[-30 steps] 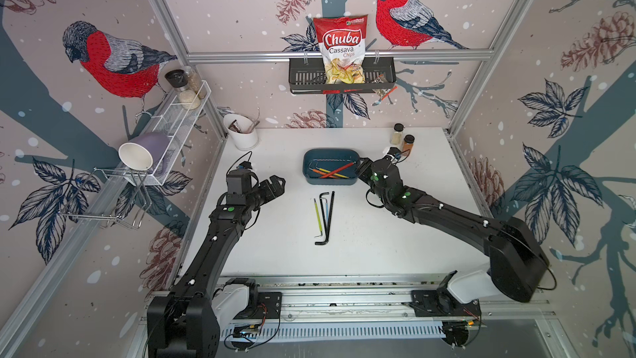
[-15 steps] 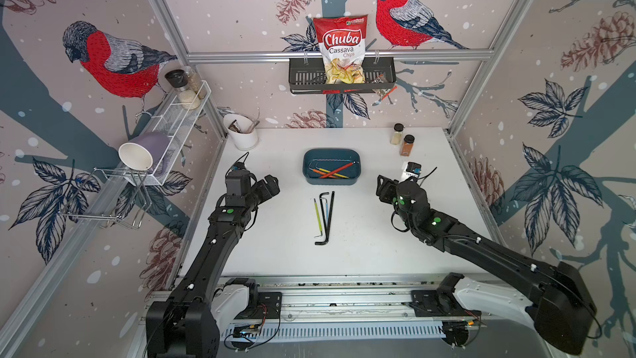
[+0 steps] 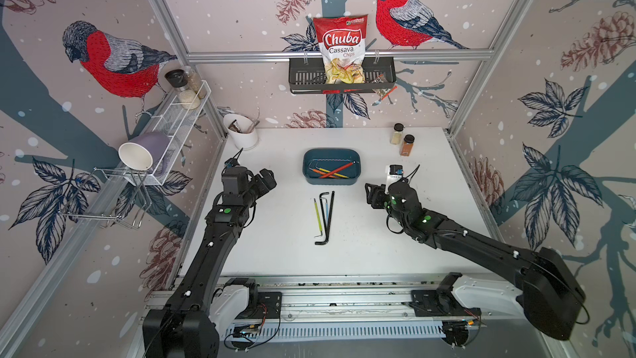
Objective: Put the hex key on the desktop into the storage box
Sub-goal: Move the Allen key to the center of the board.
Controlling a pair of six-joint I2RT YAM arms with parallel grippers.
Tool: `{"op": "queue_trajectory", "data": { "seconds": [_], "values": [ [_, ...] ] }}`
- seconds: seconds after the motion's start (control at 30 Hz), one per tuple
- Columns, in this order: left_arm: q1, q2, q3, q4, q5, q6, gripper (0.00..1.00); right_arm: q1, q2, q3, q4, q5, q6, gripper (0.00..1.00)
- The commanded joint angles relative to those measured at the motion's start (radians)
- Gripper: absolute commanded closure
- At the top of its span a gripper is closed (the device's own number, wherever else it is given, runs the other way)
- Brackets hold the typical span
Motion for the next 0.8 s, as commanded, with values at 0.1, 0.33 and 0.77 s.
{"op": "queue_trajectory", "data": {
  "seconds": [0.1,0.33,0.77],
  "values": [
    [0.000,-0.024,0.036,-0.039,-0.110,-0.013,0.03,0.055,0.102,0.086,-0.017,0.022,-0.049,0.32],
    [0.000,-0.026,0.063,-0.041,-0.081,0.046,0.04,0.137,0.210,0.183,-0.056,0.160,-0.046,0.29],
    [0.000,0.092,0.073,-0.088,0.086,0.146,0.04,0.176,0.533,0.572,-0.373,0.123,0.152,0.29]
  ]
}}
